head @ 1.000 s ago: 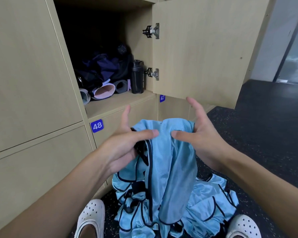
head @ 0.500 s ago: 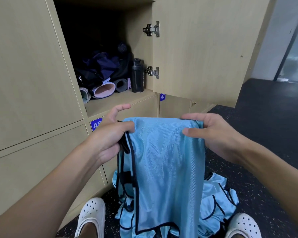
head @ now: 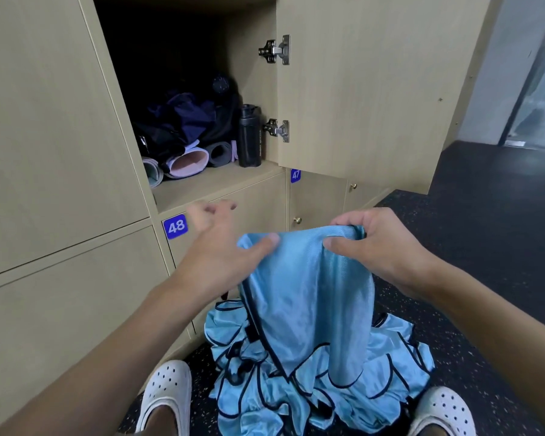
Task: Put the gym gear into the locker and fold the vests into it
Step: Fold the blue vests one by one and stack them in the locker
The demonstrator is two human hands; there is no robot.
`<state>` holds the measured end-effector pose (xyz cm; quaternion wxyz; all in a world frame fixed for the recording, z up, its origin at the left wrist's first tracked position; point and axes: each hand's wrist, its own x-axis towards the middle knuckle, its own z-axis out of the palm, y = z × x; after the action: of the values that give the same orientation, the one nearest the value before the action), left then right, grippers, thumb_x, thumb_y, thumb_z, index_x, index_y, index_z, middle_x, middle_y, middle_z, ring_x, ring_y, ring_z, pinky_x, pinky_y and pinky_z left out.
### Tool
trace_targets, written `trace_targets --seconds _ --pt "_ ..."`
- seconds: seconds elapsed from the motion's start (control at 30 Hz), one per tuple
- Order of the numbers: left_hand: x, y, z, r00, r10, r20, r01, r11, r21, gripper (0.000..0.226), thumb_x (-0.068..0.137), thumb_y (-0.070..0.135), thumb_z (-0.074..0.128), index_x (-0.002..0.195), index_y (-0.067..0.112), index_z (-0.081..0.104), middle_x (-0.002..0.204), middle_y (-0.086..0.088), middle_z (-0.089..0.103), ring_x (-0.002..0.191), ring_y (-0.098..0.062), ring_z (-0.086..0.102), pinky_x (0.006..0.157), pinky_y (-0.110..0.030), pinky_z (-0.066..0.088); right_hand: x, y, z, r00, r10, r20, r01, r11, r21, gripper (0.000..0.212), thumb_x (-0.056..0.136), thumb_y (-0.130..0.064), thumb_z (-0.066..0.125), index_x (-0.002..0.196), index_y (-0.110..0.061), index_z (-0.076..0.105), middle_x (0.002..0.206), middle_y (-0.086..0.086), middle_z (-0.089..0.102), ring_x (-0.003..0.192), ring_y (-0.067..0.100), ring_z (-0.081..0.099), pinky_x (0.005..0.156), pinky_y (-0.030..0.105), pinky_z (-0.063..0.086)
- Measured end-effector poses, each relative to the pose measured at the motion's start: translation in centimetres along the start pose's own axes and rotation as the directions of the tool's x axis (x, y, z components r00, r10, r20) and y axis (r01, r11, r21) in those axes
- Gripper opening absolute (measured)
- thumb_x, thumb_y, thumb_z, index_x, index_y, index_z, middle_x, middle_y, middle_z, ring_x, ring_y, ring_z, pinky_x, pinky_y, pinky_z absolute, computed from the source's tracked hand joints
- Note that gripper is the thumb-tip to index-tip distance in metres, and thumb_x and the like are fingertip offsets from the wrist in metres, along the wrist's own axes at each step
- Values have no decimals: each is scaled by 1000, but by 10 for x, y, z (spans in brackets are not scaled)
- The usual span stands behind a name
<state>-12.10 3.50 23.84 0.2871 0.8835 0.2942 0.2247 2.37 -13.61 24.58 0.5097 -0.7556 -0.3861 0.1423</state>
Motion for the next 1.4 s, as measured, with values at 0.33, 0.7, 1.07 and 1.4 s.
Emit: trace_targets --seconds 0.33,0.7,1.07,1.4 --pt "5 -7 37 978 190 90 -196 979 62 18 82 24 65 66 15 60 59 2 54 65 -23 56 62 -31 43 2 8 -6 999 7 -41 -6 999 33 3 86 -9 74 85 -12 74 71 -4 67 63 9 58 62 24 49" --pt "10 -4 13 971 227 80 -224 974 -47 23 83 8 56 69 27 52 59 7 52 51 -7 41 52 -28 36 12 26 -11 975 -220 -42 160 815 -556 23 88 -30 71 75 -14 61 100 3 50 97 19 42 83 32 36" --pt "4 -15 18 870 430 243 -415 903 -112 58 88 -4 41 109 41 71 92 14 69 79 -22 63 72 -33 50 12 24 -7 991 -106 -77 55 867 -495 11 89 -21 64 81 -15 59 74 5 63 63 21 56 51 24 39" --pt "0 7 24 936 306 173 -270 941 -205 38 97 20 43 91 49 67 76 -3 65 56 -12 45 61 -34 44 3 8 22 996 -82 -28 74 974 -214 14 85 -20 73 85 -17 59 64 2 61 49 4 46 49 17 38"
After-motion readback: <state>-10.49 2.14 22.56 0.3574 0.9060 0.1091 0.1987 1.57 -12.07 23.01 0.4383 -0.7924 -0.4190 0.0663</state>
